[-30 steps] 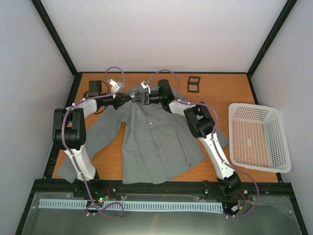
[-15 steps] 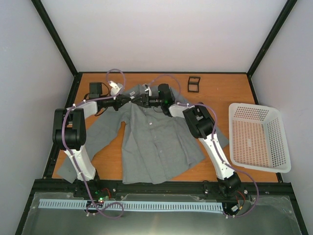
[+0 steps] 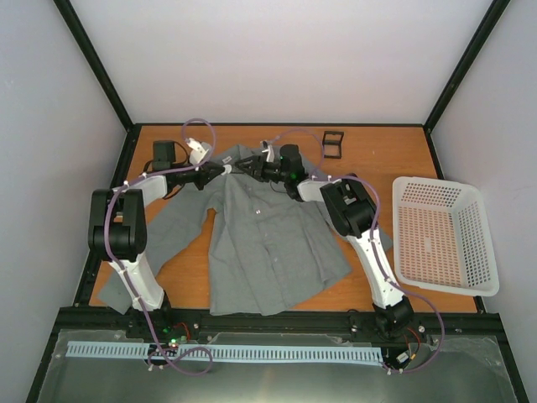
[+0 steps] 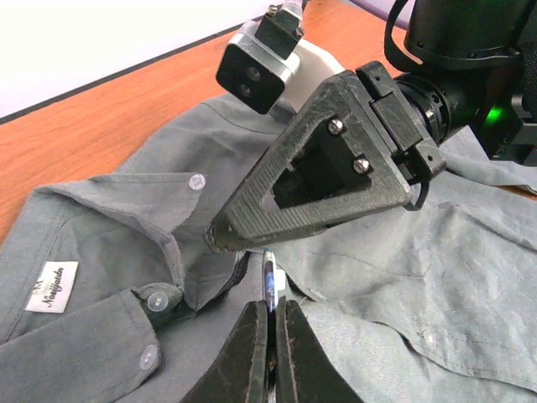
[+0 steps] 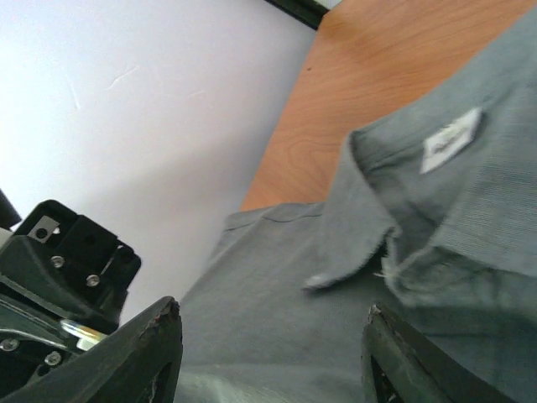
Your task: Pin the brooch onto the clothing
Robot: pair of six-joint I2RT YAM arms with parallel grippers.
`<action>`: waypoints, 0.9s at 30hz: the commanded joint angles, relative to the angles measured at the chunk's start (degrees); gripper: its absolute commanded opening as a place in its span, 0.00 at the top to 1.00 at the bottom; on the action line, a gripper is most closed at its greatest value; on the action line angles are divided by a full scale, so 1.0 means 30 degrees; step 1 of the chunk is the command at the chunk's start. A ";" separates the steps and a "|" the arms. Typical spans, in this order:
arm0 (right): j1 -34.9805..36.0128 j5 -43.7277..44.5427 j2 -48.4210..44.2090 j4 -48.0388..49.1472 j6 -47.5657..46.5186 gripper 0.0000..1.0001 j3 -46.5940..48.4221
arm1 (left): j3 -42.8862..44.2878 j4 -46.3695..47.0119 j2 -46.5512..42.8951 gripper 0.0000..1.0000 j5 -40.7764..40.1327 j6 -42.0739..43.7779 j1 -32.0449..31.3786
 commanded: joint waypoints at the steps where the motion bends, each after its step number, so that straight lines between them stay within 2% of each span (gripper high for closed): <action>1: -0.0213 0.1189 -0.1748 0.0414 -0.0883 0.43 -0.1543 | 0.0130 -0.0345 -0.0459 0.99 0.0725 0.0271 -0.0150; 5: -0.0405 0.0956 -0.2996 0.0285 -0.2022 0.40 -0.2794 | 0.0183 -0.0435 -0.0422 0.99 0.0667 0.0257 -0.0149; 10: -0.0255 -0.2468 -0.2800 0.0515 -0.4976 0.32 -0.2191 | 0.0764 -0.1134 -0.0155 0.99 0.1458 0.0148 -0.0149; 13: -0.0124 -0.3260 -0.2043 0.1132 -0.5091 0.31 -0.1454 | 0.0888 -0.1129 0.0024 0.99 0.1747 -0.0302 -0.0122; 18: 0.0336 -0.3577 -0.1527 0.1825 -0.5140 0.33 -0.1229 | 0.1365 -0.1562 0.0442 0.99 0.2219 -0.1101 -0.0030; 21: 0.0452 -0.3964 -0.1325 0.2364 -0.5105 0.38 -0.1371 | 0.1802 -0.1895 0.0908 0.99 0.3030 -0.2090 0.0354; 27: 0.0566 -0.3999 -0.0816 0.3269 -0.4742 0.38 -0.1328 | 0.2108 -0.2107 0.1493 0.99 0.3749 -0.2780 0.0612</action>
